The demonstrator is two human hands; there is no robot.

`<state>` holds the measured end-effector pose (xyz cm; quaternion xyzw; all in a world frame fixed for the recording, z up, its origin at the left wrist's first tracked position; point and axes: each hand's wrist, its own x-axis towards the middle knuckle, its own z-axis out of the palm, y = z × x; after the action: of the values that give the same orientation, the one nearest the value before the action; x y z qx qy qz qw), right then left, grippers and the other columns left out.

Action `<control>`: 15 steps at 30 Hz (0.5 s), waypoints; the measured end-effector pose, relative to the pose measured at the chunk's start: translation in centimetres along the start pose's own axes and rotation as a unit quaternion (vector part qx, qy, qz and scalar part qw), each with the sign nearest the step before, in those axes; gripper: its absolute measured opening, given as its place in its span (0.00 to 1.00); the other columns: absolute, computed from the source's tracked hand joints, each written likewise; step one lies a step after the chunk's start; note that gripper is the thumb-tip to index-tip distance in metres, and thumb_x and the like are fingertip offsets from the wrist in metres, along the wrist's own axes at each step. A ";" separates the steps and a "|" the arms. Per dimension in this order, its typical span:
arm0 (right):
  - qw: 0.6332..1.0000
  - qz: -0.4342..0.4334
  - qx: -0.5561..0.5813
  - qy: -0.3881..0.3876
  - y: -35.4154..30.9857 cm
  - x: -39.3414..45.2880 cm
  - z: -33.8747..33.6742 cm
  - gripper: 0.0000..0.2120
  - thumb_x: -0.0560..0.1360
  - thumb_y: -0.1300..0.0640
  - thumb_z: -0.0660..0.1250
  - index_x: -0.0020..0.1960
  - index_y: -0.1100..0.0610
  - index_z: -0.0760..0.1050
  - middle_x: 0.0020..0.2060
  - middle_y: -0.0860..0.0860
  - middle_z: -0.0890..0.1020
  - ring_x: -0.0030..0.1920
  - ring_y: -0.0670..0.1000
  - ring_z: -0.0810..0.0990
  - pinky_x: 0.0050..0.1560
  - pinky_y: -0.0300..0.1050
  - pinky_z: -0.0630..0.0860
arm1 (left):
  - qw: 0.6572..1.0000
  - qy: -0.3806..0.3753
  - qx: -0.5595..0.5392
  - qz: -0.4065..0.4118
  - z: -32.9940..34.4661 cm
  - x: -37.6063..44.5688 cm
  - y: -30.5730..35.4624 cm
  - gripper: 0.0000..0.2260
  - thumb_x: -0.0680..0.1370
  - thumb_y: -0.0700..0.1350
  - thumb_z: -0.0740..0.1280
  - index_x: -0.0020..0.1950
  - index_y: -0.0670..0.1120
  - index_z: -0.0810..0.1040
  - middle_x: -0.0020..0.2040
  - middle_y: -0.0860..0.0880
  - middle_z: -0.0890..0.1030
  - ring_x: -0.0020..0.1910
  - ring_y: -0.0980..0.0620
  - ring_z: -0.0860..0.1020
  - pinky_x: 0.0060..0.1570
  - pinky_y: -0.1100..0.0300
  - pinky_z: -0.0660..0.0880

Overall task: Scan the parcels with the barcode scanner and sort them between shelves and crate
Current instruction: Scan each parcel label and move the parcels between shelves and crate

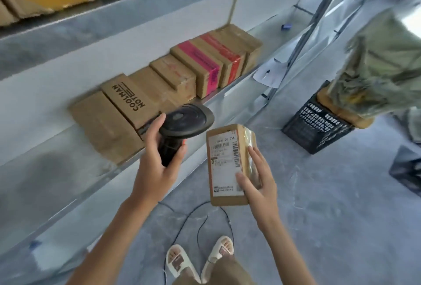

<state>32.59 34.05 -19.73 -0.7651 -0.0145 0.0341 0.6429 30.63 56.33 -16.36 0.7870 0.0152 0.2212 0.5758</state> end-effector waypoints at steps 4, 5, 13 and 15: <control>0.996 0.029 0.001 0.079 1.8 1.1 -5.7 0.32 0.67 0.37 0.69 0.71 0.37 0.71 0.73 0.34 0.66 0.73 0.37 0.65 0.71 0.54 0.72 | 0.998 -0.052 -0.009 0.022 7.0 1.9 1.3 0.29 0.78 0.55 0.66 0.72 0.75 0.55 0.68 0.52 0.76 0.64 0.52 0.79 0.57 0.62 0.77; 0.995 0.036 0.010 0.097 2.0 1.3 -7.0 0.32 0.66 0.37 0.69 0.70 0.37 0.71 0.73 0.34 0.67 0.73 0.37 0.65 0.72 0.56 0.70 | 0.998 -0.064 -0.006 0.029 8.6 2.1 1.6 0.29 0.78 0.55 0.65 0.72 0.76 0.55 0.68 0.53 0.75 0.65 0.56 0.78 0.57 0.65 0.76; 0.975 0.059 0.053 0.206 3.7 2.5 -14.4 0.29 0.66 0.39 0.70 0.67 0.29 0.71 0.73 0.36 0.67 0.73 0.40 0.66 0.70 0.56 0.72 | 0.990 -0.139 -0.011 0.036 18.1 3.2 3.4 0.32 0.76 0.51 0.67 0.68 0.80 0.55 0.61 0.39 0.80 0.53 0.38 0.81 0.47 0.58 0.79; 0.970 0.062 0.049 0.230 4.0 2.9 -15.6 0.27 0.71 0.46 0.73 0.67 0.31 0.70 0.74 0.39 0.67 0.73 0.40 0.65 0.72 0.55 0.70 | 0.986 -0.158 -0.008 0.045 19.9 4.5 3.6 0.31 0.76 0.51 0.67 0.68 0.79 0.56 0.60 0.40 0.80 0.52 0.39 0.81 0.47 0.56 0.78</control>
<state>36.54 18.25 -21.13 -0.7192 0.1825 -0.1021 0.6626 41.13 38.46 -16.39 0.8071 -0.1133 0.1195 0.5670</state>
